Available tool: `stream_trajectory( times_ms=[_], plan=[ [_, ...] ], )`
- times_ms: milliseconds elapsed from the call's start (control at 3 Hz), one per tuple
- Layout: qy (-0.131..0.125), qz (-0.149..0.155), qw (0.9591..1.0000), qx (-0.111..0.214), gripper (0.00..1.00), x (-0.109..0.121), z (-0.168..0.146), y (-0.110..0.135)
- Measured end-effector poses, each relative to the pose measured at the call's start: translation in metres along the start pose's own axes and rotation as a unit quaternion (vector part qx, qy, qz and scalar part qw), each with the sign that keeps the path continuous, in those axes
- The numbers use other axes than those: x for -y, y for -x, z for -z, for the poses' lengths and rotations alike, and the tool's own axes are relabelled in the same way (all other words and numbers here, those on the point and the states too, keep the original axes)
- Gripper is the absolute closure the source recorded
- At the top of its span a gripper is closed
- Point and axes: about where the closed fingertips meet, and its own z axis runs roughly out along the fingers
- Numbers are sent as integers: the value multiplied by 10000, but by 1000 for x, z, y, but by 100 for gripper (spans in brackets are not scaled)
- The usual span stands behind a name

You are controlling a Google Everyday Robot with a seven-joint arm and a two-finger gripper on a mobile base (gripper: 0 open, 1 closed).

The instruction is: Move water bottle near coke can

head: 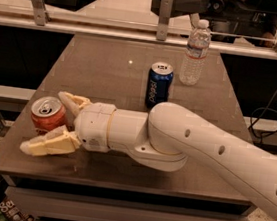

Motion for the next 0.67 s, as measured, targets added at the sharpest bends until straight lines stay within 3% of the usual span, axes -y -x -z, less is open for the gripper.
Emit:
stream_trajectory(
  times_ms=[667],
  plan=[
    [23, 24, 10000, -8, 64, -3, -2, 2]
  ],
)
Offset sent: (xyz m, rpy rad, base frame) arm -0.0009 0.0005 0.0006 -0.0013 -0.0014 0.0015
